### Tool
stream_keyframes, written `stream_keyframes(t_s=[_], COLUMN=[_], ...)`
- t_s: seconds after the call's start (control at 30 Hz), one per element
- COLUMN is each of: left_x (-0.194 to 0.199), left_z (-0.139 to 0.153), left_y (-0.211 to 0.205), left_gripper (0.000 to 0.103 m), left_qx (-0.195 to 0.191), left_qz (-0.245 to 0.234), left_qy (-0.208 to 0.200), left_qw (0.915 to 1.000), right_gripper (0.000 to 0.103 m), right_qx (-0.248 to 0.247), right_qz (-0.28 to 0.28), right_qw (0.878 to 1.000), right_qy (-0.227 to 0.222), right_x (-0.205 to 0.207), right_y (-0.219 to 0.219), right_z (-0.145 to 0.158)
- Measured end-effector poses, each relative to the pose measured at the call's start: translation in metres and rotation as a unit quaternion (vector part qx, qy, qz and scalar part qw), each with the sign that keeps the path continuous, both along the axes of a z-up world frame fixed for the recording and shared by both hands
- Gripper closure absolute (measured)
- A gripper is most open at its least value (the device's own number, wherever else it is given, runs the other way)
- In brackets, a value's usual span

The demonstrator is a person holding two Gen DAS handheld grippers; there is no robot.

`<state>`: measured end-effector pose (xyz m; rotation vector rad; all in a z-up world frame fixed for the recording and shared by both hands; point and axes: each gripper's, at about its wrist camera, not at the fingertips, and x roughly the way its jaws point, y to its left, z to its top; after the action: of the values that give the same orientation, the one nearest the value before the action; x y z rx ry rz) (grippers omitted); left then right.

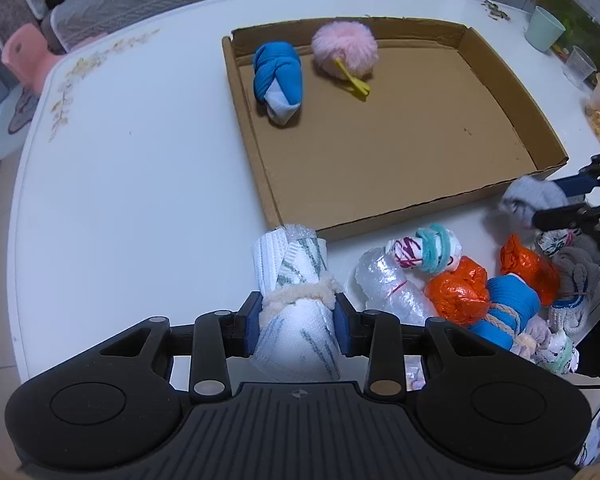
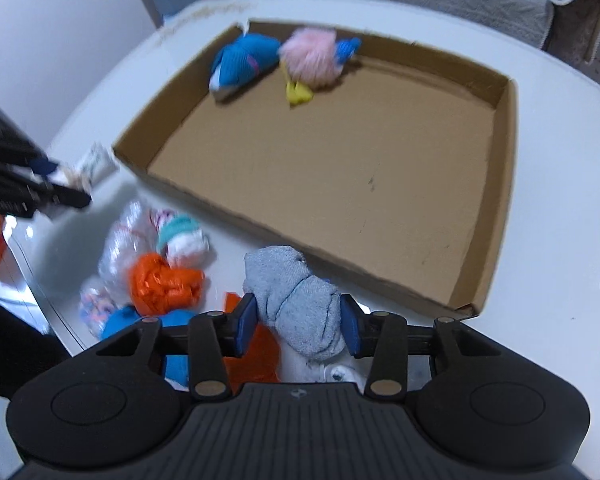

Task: Organize objects
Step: 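Carry the white bundle and grey sock bundle with both grippers into the tray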

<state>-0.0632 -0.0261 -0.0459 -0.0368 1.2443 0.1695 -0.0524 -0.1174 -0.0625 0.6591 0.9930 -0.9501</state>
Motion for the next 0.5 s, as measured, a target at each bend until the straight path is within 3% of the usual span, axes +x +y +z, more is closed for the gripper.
stream_keyframes(t_s=[0.13, 0.33, 0.5], left_x=[0.002, 0.018, 0.026], left_z=[0.011, 0.039, 0.026], left_y=[0.002, 0.005, 0.008], left_gripper=[0.06, 0.06, 0.061], left_qx=[-0.007, -0.006, -0.007], left_qz=[0.004, 0.006, 0.015], left_qy=[-0.017, -0.077, -0.059], left_qw=[0.9998, 0.997, 0.9981], right_gripper=[0.063, 0.063, 0.063], right_qx=[-0.035, -0.092, -0.094], right_qz=[-0.008, -0.037, -0.027], right_qw=[0.999, 0.99, 0.99], right_qy=[-0.03, -0.099, -0.105], right_x=[-0.01, -0.021, -0.007], right_y=[0.008, 0.001, -0.009], right_z=[0.023, 0.061, 0.059])
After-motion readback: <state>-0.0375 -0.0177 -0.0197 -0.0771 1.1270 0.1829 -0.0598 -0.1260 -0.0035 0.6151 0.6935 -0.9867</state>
